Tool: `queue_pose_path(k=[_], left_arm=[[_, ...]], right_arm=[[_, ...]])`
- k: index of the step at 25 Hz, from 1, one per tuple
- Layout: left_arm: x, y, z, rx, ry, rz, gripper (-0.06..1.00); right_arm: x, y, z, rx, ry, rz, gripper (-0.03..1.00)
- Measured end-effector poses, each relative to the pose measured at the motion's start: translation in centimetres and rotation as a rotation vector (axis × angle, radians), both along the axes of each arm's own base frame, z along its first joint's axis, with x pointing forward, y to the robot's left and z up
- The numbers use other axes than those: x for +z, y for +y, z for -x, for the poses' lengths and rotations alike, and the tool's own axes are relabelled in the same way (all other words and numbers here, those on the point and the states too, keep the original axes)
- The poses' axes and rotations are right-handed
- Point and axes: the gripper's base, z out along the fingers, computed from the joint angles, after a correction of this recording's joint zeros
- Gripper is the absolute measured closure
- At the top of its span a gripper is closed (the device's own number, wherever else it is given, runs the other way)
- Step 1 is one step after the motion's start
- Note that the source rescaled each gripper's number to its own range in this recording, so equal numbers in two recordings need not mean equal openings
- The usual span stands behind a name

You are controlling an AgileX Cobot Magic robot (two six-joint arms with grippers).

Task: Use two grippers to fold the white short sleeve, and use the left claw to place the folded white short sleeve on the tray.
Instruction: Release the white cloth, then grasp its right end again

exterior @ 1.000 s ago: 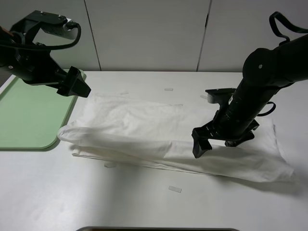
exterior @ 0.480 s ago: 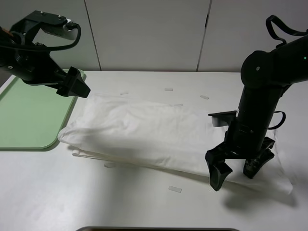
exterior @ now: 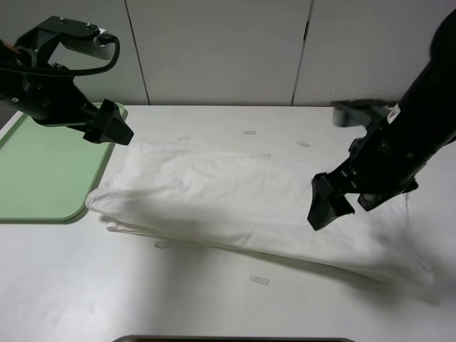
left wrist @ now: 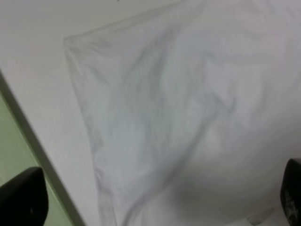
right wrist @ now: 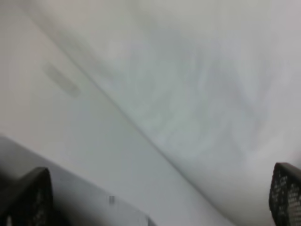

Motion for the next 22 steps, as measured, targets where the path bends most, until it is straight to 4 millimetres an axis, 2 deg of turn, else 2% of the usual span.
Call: queue_pose_path(k=[4,6,11,15,19,22], left_arm=[[0.0,0.0,0.0,0.001,0.0,0.002,-0.04],[0.0,0.0,0.0,0.002,0.0,0.003,-0.04],[-0.1,0.0,0.2,0.023,0.033,0.015,-0.04],[0.9,0.1,1.0,0.024,0.033,0.03,-0.04],[3.3,0.6,2.6,0.014,-0.032,0.039,-0.04],[5.6,1.5,4.8,0.021,-0.083,0.02,-0.04]], right_arm=[[3.1,-0.5,0.8,-0.008,-0.143,-0.041,-0.03],[5.9,-1.5,2.0,-0.031,-0.27,-0.048,-0.03],[9.3,-3.6,3.9,-0.084,-0.447,0.003,-0.03],[10.3,-4.3,5.0,-0.093,-0.485,0.015,-0.03],[11.3,-5.0,6.2,-0.098,-0.517,0.017,-0.03],[11.7,-5.2,6.7,-0.1,-0.532,0.012,-0.03]])
